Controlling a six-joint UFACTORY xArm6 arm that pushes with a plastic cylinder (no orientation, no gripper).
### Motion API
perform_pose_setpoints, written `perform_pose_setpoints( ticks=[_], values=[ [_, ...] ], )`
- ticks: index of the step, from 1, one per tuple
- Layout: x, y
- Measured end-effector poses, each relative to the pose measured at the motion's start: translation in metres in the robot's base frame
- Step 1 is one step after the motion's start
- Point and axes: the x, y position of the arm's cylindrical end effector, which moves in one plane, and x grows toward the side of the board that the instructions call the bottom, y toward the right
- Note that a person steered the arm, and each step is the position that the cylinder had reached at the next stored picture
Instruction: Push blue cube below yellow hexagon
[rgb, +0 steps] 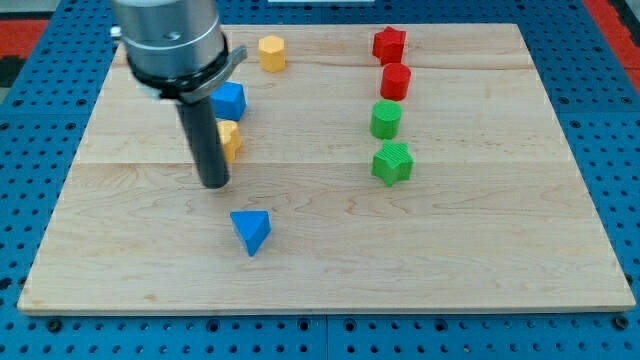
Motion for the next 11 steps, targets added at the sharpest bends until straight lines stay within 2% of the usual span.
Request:
perform_pose_setpoints(
  ticks=[1,4,6,7,9,11],
  values=[
    [-0.018,-0.05],
    [-0.092,-0.053],
    [-0.103,-0.009],
    [-0.122,-0.003],
    [-0.127,0.049],
    [-0.127,0.073]
  ],
)
